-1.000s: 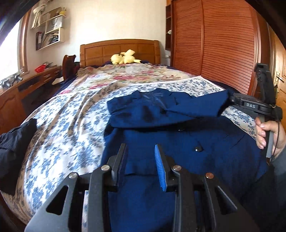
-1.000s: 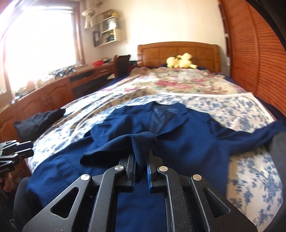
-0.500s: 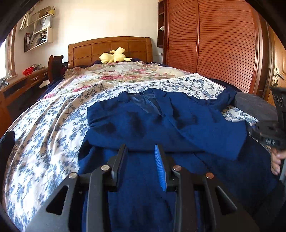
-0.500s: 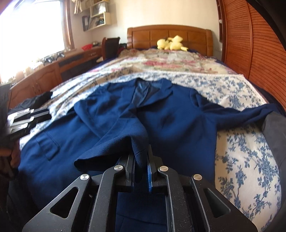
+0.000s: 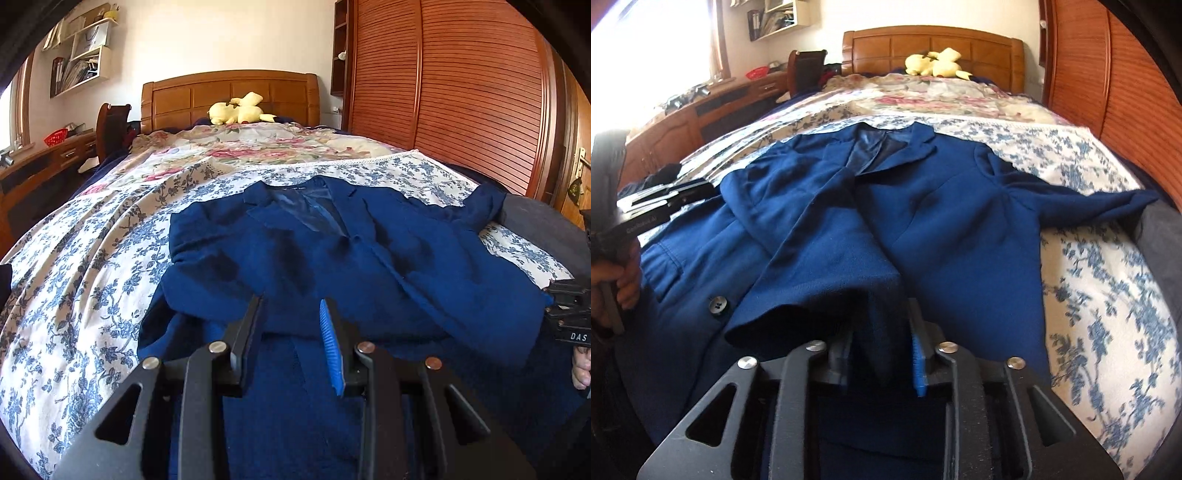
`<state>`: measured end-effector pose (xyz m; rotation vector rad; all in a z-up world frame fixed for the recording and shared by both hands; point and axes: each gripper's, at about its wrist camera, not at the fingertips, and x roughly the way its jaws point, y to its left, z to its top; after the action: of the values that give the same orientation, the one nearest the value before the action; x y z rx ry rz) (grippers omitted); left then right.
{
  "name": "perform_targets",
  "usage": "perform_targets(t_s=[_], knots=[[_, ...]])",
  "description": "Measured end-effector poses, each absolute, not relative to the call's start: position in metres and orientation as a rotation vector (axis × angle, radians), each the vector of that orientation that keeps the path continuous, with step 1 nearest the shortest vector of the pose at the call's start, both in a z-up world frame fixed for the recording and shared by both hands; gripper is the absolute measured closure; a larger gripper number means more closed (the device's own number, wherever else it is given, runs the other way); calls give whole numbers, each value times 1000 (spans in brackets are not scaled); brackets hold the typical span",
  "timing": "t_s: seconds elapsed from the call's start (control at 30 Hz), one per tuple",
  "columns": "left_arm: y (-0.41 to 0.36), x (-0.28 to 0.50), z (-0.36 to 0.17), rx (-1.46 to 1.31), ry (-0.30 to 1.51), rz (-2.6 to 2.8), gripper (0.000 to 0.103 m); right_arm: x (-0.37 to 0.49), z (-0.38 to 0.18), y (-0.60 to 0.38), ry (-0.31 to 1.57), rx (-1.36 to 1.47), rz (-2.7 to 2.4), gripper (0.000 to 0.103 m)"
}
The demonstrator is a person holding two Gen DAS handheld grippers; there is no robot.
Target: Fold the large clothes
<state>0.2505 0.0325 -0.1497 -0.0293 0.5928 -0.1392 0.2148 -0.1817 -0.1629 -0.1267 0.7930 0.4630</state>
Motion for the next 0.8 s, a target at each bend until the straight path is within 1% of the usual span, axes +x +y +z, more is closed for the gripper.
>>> perform_targets(t_s=[0.17, 0.27, 0.3, 0.33, 0.53, 0.8], knots=[[33, 245, -150, -34, 560, -140, 74, 210, -165, -180, 794, -129, 463, 72], [34, 243, -149, -40, 547, -153, 74, 206, -156, -182, 769, -123, 425, 61], [35, 242, -149, -42, 544, -156, 74, 204, -152, -183, 756, -114, 403, 55], [35, 243, -148, -44, 542, -155, 74, 203, -149, -185, 748, -104, 390, 52], [36, 241, -148, -48, 530, -158, 74, 176, -133, -179, 678, -121, 374, 50], [34, 240, -149, -43, 527, -156, 74, 174, -131, -139, 686, -195, 466, 49]])
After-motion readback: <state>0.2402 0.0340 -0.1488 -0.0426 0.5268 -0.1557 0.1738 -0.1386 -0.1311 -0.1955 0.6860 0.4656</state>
